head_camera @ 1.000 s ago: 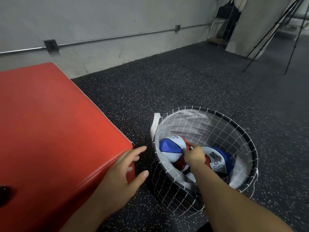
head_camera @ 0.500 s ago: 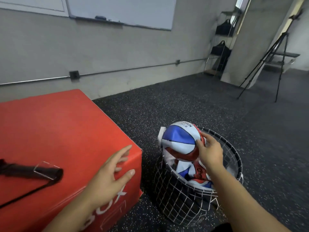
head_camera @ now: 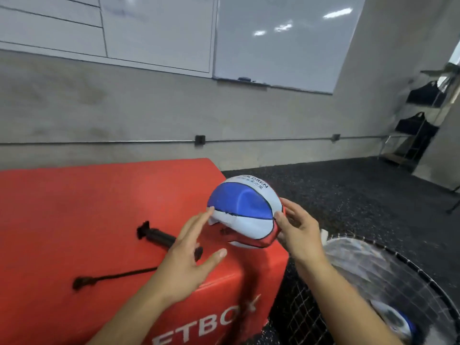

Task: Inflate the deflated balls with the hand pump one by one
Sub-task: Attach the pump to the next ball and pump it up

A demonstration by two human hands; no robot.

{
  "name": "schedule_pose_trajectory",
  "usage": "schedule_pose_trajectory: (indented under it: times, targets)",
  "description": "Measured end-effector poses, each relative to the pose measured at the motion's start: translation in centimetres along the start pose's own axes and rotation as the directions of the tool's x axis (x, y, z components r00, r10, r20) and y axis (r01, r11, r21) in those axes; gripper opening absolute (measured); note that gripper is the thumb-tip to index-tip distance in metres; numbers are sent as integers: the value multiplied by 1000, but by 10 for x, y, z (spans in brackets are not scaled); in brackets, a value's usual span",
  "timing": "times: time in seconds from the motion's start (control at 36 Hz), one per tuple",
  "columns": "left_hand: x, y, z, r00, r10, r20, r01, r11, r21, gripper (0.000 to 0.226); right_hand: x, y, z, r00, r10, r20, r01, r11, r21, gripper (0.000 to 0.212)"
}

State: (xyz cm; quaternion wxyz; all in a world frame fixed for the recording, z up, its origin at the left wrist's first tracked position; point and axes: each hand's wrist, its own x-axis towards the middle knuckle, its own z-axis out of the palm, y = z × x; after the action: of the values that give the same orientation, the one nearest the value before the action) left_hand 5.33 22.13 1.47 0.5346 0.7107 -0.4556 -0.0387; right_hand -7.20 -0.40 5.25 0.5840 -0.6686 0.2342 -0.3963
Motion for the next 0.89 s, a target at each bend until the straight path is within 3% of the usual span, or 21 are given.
schedule_pose_trajectory:
  times: [0.14,0.33,0.61,0.69,0.78,0.89]
  targets:
    - [-15,-4,-61,977,-18,-215,26,999,36,86,-13,-7,81,976,94,199,-131,975,180,26]
    - [-42,-17,-144,882,-23,-471,96,987,132,90,-47,1,184,837,188,514,-303,941,150,30]
    - [-82,-52,-232,797,-41,-603,196,961,194,86,-86,21,275,624,207,753,-339,941,23,36]
    - [-93,-61,-253,777,-17,-629,207,951,230,78,-89,29,295,554,186,811,-244,968,-56,36]
    - [-105,-72,-270,779,-1,-627,247,919,306,71,-89,45,312,543,91,835,43,990,-135,37]
    - [-121,-83,-284,801,-46,-597,309,886,346,71,-87,66,328,515,39,856,405,870,-283,40]
